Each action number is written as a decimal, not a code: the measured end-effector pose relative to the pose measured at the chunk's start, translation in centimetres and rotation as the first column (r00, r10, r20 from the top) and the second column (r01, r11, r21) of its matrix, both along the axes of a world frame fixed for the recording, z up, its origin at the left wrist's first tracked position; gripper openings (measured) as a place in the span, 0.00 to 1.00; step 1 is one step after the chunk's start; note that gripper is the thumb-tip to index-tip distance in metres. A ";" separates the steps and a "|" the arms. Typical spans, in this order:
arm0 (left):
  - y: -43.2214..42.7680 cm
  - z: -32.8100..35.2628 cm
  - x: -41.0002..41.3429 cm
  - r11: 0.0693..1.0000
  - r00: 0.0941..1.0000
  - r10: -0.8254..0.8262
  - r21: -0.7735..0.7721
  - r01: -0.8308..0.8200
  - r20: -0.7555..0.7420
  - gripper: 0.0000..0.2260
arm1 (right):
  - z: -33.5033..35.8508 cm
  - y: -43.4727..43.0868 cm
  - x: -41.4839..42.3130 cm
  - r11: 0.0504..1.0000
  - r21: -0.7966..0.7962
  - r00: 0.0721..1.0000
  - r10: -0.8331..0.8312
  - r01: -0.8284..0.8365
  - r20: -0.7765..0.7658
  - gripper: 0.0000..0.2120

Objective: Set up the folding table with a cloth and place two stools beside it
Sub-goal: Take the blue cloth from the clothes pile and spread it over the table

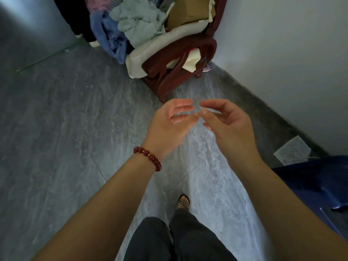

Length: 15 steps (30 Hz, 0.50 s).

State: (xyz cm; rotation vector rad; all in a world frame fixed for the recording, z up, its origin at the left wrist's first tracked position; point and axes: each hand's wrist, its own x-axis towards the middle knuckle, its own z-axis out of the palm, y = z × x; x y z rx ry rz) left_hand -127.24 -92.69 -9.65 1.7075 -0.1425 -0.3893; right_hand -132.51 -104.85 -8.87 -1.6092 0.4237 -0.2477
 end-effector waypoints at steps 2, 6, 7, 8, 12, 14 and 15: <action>0.7 0.0 1.8 1.000 1.000 0.015 -0.002 -0.015 -0.007 0.11 | -0.1 0.6 1.8 1.000 0.006 1.000 0.012 -0.012 -0.010 0.05; 2.7 -0.3 5.4 0.998 0.997 0.068 -0.009 -0.068 -0.030 0.11 | -0.6 2.4 5.7 0.999 0.010 0.999 0.041 -0.041 -0.021 0.05; 3.3 -0.4 6.3 0.997 0.997 0.076 -0.009 -0.076 -0.035 0.11 | -0.8 2.9 6.8 0.999 0.018 0.998 0.049 -0.048 -0.025 0.05; 3.9 -0.5 7.2 0.997 0.996 0.080 -0.010 -0.081 -0.040 0.11 | -0.9 3.5 7.8 0.998 0.024 0.998 0.057 -0.056 -0.029 0.05; 6.7 -1.2 11.6 0.996 0.995 0.093 -0.013 -0.094 -0.041 0.11 | -1.7 6.2 12.7 0.996 0.040 0.996 0.086 -0.084 -0.035 0.05; 8.3 -1.6 14.4 0.995 0.994 0.100 -0.017 -0.101 -0.037 0.11 | -2.1 7.8 15.6 0.995 0.041 0.995 0.089 -0.087 -0.038 0.05; 9.2 -1.8 15.9 0.995 0.994 0.099 -0.019 -0.100 -0.041 0.11 | -2.4 8.7 17.1 0.995 0.041 0.995 0.087 -0.086 -0.043 0.05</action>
